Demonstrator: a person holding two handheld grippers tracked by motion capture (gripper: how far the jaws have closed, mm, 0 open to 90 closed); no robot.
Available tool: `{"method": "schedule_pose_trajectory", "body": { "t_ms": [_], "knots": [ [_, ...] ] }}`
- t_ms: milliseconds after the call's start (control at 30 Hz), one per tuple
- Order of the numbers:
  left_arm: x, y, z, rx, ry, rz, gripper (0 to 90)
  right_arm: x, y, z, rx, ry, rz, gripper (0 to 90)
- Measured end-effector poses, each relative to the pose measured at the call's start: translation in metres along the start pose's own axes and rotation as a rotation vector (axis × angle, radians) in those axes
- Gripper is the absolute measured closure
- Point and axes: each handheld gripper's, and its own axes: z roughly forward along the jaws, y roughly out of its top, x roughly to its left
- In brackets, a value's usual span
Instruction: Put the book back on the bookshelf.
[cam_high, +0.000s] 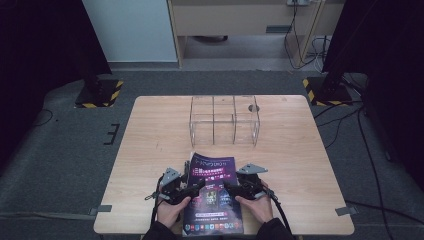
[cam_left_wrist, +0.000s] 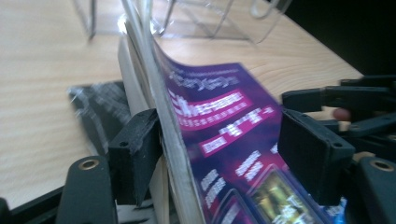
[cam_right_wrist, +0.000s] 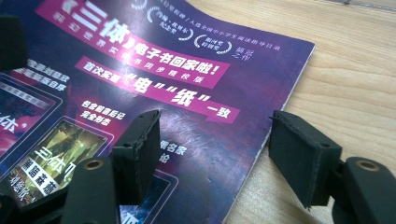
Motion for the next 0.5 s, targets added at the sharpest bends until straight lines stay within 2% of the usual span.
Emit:
{"method": "schedule_pose_trajectory", "body": {
  "t_ms": [33,100,167,233,300,400,500],
  "knots": [
    [-0.004,0.001,0.0,-0.008,0.002,0.028,29.5,0.0,0.0,0.0,0.001,0.001,0.002,34.3],
    [-0.005,0.0,0.001,-0.001,0.002,0.032,29.6,0.0,0.0,0.0,0.001,0.001,-0.001,34.3],
    [-0.006,-0.003,0.01,0.066,-0.009,0.029,31.3,0.0,0.0,0.0,0.001,0.001,0.001,34.5],
    [-0.008,-0.003,0.011,0.088,-0.003,0.032,31.6,0.0,0.0,0.0,0.002,0.002,0.012,34.8],
    [-0.006,-0.003,0.011,0.112,-0.003,0.006,35.7,-0.001,0.0,-0.001,0.0,0.004,0.013,35.3],
    [-0.005,-0.005,0.014,0.169,0.044,0.01,40.6,-0.001,0.0,-0.001,0.001,0.007,0.01,35.3],
    [-0.003,-0.004,0.014,0.174,0.055,0.007,49.5,-0.001,0.0,-0.001,-0.001,0.003,0.009,36.0]
  ]
}}
